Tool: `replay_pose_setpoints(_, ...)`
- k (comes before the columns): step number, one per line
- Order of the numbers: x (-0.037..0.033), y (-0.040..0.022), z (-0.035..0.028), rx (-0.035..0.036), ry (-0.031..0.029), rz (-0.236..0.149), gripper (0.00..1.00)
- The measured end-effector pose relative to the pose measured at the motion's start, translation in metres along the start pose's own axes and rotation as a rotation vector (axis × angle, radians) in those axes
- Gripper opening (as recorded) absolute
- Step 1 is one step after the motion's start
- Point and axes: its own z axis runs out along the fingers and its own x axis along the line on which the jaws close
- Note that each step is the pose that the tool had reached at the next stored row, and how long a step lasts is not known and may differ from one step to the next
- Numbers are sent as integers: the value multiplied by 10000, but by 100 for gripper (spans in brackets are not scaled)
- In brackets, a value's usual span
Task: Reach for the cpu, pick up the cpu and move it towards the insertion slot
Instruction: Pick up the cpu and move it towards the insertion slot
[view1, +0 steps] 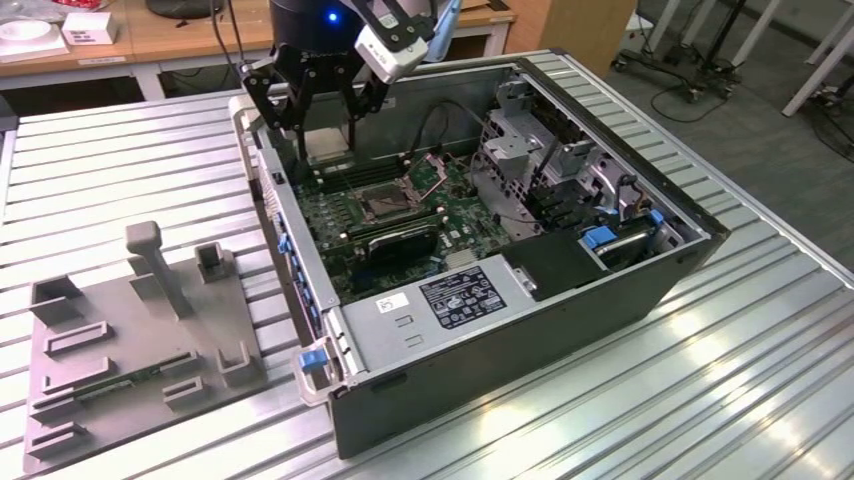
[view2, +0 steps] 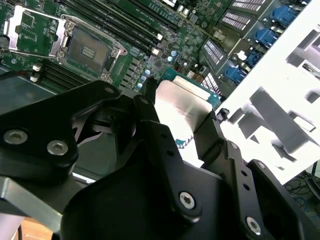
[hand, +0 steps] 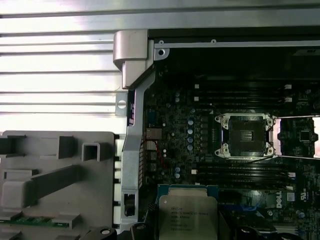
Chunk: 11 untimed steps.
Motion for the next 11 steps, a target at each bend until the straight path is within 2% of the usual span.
replay_pose_setpoints(11,0,0,0,-57,0,0,55)
